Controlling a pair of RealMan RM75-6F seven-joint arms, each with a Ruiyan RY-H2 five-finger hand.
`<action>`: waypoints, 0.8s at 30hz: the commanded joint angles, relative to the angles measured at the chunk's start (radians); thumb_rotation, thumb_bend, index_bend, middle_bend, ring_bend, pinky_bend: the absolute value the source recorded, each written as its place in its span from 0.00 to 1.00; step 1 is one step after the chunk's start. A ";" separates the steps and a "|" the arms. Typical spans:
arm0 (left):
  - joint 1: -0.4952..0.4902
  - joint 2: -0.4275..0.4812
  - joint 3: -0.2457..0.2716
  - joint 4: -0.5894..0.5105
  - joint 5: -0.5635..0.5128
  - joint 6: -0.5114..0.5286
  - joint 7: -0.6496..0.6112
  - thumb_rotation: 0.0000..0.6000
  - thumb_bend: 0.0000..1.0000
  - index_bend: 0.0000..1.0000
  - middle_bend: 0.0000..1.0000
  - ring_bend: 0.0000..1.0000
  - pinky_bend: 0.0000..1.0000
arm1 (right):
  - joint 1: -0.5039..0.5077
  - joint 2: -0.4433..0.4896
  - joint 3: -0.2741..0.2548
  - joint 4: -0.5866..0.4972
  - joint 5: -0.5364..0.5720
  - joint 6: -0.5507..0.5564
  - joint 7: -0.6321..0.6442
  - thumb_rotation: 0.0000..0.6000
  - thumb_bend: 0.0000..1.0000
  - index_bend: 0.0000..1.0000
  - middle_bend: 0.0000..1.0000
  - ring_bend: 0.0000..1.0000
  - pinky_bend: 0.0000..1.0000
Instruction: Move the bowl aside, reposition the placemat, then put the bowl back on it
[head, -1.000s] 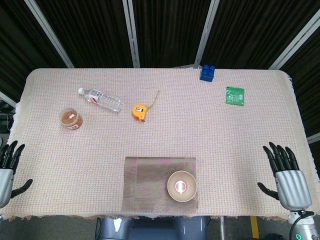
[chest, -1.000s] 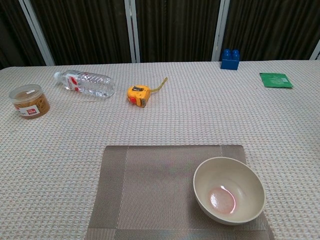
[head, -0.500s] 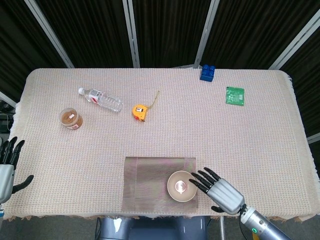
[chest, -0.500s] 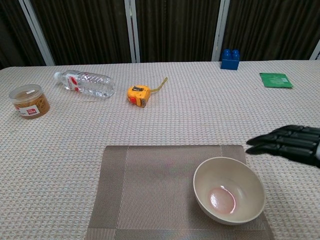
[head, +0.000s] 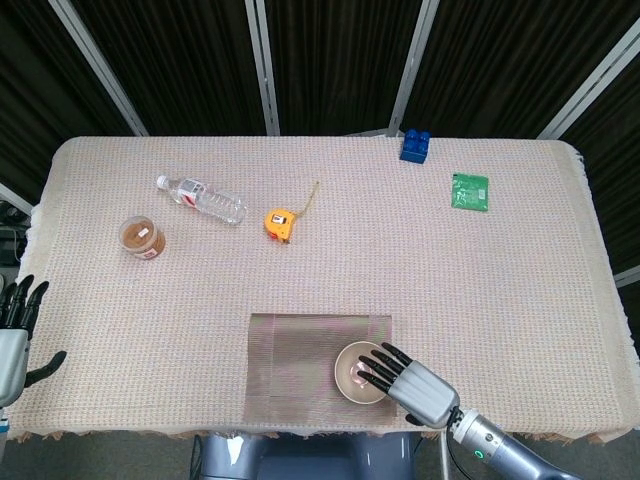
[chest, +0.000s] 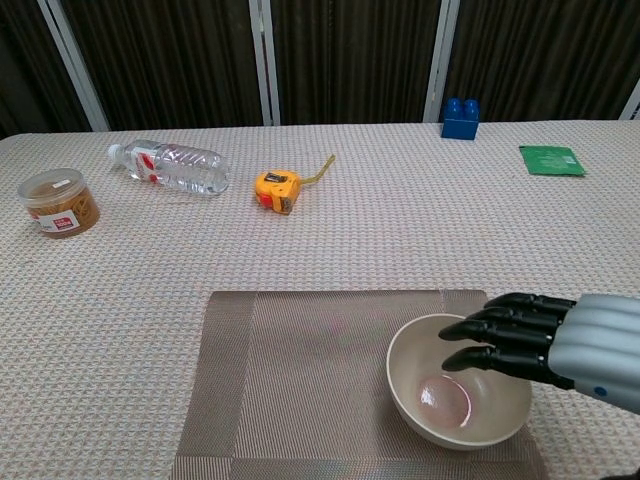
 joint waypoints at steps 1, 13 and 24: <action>0.000 -0.001 0.001 -0.002 0.001 0.000 0.003 1.00 0.20 0.00 0.00 0.00 0.00 | 0.005 -0.020 0.004 0.021 0.015 -0.014 -0.029 1.00 0.00 0.21 0.00 0.00 0.00; -0.002 -0.004 0.003 -0.002 -0.004 -0.004 0.011 1.00 0.20 0.00 0.00 0.00 0.00 | -0.009 -0.107 0.011 0.106 0.020 0.067 -0.049 1.00 0.26 0.62 0.00 0.00 0.00; -0.002 -0.008 0.008 -0.005 0.000 -0.004 0.018 1.00 0.20 0.00 0.00 0.00 0.00 | -0.024 -0.135 0.014 0.162 0.015 0.197 0.064 1.00 0.26 0.65 0.00 0.00 0.00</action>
